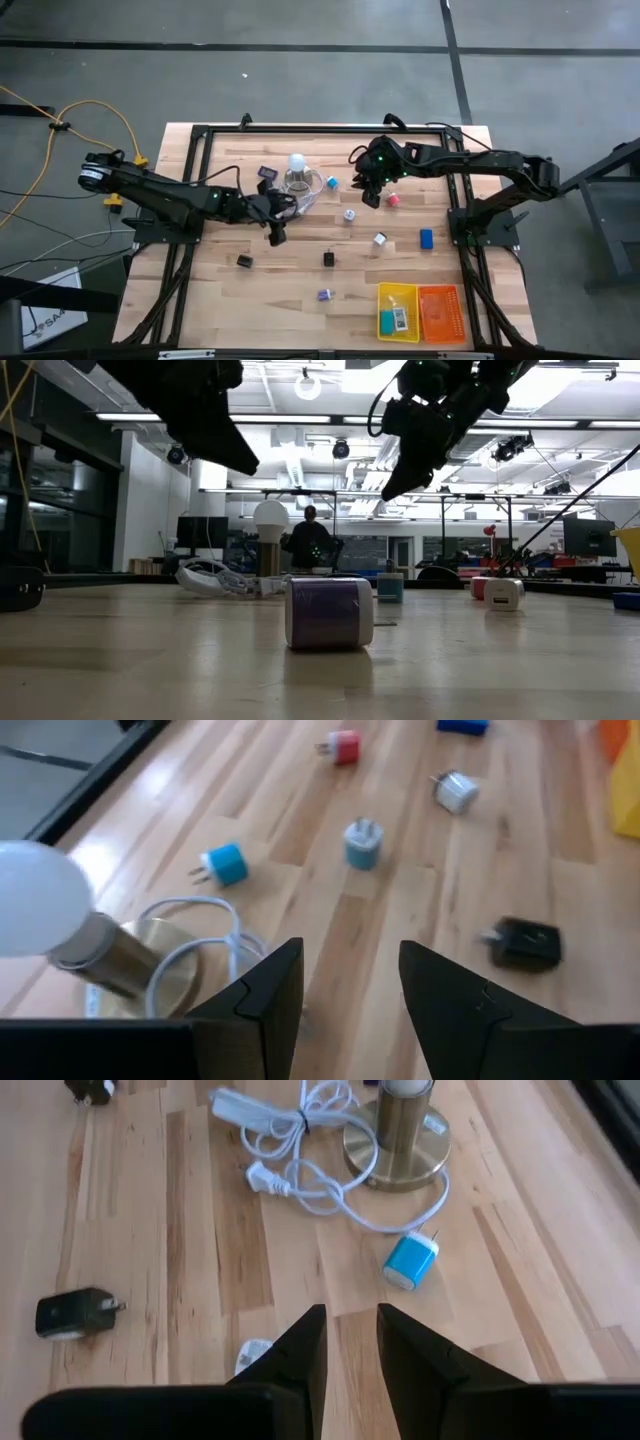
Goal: Pick & Place Office items
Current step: Put the violet digital clock into the yellow basket
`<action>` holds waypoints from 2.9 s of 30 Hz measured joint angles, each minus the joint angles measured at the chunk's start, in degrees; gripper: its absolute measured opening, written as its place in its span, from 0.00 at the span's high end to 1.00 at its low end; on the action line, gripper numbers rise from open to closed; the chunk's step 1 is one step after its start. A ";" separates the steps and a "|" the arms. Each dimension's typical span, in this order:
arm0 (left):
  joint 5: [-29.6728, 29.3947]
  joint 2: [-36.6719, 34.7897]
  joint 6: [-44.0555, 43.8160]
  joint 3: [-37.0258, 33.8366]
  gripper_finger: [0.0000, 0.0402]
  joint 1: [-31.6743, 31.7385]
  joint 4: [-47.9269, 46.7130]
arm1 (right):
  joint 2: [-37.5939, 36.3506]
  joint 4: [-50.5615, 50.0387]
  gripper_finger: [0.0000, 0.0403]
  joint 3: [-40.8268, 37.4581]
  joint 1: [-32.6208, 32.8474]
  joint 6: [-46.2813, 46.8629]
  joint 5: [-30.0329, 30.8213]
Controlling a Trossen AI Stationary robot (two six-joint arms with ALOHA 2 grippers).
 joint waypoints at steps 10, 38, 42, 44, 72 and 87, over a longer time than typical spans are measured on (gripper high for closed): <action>-0.12 -5.61 1.32 -4.62 0.60 0.74 -8.46 | 0.00 2.40 0.81 -0.02 0.00 0.02 0.01; 13.22 -9.78 30.63 -4.53 0.60 32.04 -26.58 | 0.02 6.62 0.81 0.00 0.00 0.02 -0.04; 18.45 -8.29 40.67 -4.53 0.60 39.62 -24.57 | 0.02 6.62 0.81 0.00 0.00 0.02 -0.03; 20.66 -6.86 45.97 -4.51 0.60 42.72 -22.18 | 0.02 6.61 0.81 0.00 0.00 0.02 -0.03; 29.51 17.33 59.73 15.21 0.60 51.77 -36.77 | 0.02 6.60 0.81 0.00 0.01 0.02 -0.03; 31.49 19.94 66.40 15.23 0.60 53.81 -35.88 | 0.02 6.60 0.81 0.00 0.01 0.02 -0.04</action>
